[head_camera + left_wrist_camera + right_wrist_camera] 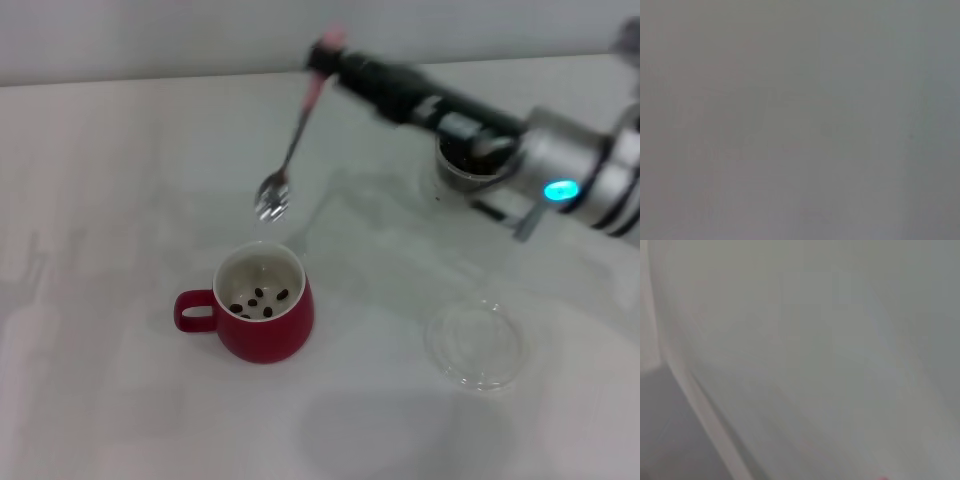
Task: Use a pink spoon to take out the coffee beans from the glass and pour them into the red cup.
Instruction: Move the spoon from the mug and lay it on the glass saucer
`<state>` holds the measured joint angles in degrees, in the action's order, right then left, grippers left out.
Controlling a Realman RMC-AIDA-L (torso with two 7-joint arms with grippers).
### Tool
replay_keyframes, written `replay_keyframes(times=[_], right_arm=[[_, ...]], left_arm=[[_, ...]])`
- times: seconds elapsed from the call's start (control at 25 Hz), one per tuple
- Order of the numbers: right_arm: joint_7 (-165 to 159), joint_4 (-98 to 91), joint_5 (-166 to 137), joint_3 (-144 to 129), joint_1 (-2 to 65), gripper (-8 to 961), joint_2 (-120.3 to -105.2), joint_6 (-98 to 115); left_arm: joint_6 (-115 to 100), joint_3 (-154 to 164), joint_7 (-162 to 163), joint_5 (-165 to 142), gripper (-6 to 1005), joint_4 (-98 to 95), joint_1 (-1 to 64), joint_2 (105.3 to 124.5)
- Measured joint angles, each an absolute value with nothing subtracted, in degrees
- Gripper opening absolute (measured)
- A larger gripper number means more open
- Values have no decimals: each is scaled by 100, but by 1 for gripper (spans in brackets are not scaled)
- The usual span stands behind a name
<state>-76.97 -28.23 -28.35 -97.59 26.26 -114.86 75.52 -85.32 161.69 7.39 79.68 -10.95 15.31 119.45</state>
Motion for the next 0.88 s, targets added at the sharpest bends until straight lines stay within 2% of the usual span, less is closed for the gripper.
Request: replay_keyframes(times=[0.16, 0.32, 0.48, 0.6, 0.72, 0.88], right_arm=[[-7721, -2273, -2870, -9054, 2540, 251, -11316, 8619], [-7955, -1571, -2874, -8705, 2525, 253, -11011, 9403], [-8195, -1229, -3112, -8719, 2396, 255, -10614, 9575], [-8215, -1163, -3671, -8713, 2279, 257, -10379, 9526], [-8223, -962, -4061, -8692, 2253, 258, -10258, 9380], [-8246, -727, -4163, -8717, 2209, 260, -10237, 9086]], left_arm=[[-8559, 16154, 739, 7970, 851, -1071, 1546, 11939], [-8557, 16147, 739, 8018, 850, -1049, 1574, 11933], [-8528, 16144, 738, 8069, 851, -1029, 1619, 11934], [-8521, 16144, 738, 8070, 851, -1025, 1638, 11935], [-8518, 16145, 738, 8070, 851, -1019, 1647, 11931], [-8516, 16145, 722, 8069, 850, -1017, 1668, 11937]])
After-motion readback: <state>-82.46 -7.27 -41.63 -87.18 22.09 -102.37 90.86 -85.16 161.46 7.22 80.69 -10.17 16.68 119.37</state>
